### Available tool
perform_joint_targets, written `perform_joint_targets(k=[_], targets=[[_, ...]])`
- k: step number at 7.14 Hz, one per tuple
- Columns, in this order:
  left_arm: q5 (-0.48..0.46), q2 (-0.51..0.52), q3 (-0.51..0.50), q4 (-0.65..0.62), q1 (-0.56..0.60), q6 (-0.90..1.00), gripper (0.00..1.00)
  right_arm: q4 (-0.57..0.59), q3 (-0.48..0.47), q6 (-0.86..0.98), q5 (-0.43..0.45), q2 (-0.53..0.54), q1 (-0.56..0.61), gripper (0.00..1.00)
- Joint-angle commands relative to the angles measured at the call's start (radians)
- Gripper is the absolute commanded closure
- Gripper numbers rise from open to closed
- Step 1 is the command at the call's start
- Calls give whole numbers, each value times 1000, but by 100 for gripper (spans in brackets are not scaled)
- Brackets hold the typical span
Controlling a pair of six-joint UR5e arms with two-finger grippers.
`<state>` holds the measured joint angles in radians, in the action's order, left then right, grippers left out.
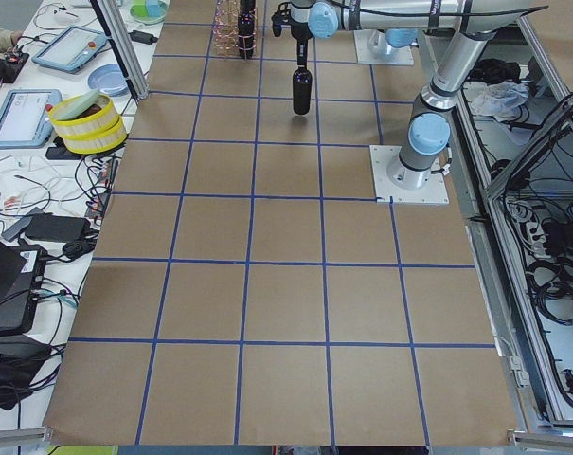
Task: Place wine into wine basket
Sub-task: 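Lift the bottle upright with the left gripper and carry it toward the table center, then set the bottle upright, open the left gripper while the right gripper approaches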
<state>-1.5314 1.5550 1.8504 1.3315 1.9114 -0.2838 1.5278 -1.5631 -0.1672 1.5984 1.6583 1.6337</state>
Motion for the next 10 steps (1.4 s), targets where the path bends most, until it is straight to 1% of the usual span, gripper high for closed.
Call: perform_joint_targets(k=[1,4,6,10], targets=[[-6,16,4,-32,32,-23,100,0,0,0,0,0,0,0],[-12,14,30,-32,48,-54,100,-1,0,0,0,0,0,0],[-10,2,32,-32,48,-64,100,0,0,0,2,0,0,0],[-1,11,33,-23,49,-72,100,-1,0,2,2,0,0,0]])
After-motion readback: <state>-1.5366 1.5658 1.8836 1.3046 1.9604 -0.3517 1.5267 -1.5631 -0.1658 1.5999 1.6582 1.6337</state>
